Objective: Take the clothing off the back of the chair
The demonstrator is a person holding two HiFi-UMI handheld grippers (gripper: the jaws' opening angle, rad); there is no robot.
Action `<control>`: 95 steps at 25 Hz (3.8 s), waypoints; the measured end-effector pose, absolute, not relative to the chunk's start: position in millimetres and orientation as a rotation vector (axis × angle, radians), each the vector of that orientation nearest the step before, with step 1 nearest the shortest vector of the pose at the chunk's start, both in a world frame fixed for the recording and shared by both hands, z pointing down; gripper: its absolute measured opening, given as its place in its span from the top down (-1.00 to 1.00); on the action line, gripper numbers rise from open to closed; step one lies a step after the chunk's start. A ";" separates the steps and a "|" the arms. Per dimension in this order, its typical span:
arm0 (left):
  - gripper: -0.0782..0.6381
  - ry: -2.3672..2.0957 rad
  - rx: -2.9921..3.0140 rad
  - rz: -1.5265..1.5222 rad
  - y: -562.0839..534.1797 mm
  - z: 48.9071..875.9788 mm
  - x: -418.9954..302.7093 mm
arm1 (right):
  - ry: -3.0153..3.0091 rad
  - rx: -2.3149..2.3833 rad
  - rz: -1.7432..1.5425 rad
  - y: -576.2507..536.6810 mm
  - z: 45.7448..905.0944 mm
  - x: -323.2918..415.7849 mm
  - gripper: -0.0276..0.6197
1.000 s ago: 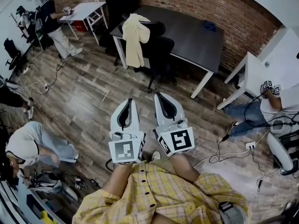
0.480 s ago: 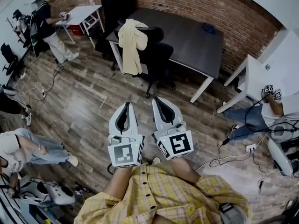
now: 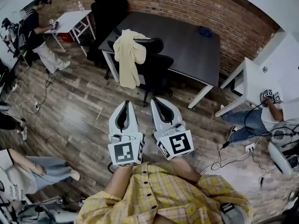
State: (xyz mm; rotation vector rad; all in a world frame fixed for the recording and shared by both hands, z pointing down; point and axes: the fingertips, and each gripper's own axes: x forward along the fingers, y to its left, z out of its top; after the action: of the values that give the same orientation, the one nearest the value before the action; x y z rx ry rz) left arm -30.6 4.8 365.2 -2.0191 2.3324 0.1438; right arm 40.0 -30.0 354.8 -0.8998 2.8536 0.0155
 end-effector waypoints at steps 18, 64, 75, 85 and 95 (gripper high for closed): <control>0.78 2.172 -2.223 0.118 -107.0 354.1 -142.8 | 2.807 -1.097 0.064 -131.2 334.7 -79.8 0.92; 0.79 2.109 -2.301 0.014 -244.5 355.3 -191.4 | 2.774 -1.189 0.048 -222.9 347.7 -104.6 0.92; 0.37 2.099 -2.370 -0.046 -285.5 362.2 -195.6 | 2.763 -1.200 0.049 -248.3 347.4 -102.2 0.92; -0.02 2.095 -2.427 -0.091 -314.5 377.2 -192.8 | 2.764 -1.196 0.051 -260.7 348.1 -99.9 0.92; -0.22 2.134 -2.469 -0.174 -346.0 404.6 -209.4 | 2.765 -1.206 0.055 -275.3 350.1 -102.1 0.92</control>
State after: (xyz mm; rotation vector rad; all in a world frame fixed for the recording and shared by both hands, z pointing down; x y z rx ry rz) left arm -209.4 -346.0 404.6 -2.4692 2.1336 -0.1737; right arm -102.1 -275.3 350.1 -1.2058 2.7652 0.0550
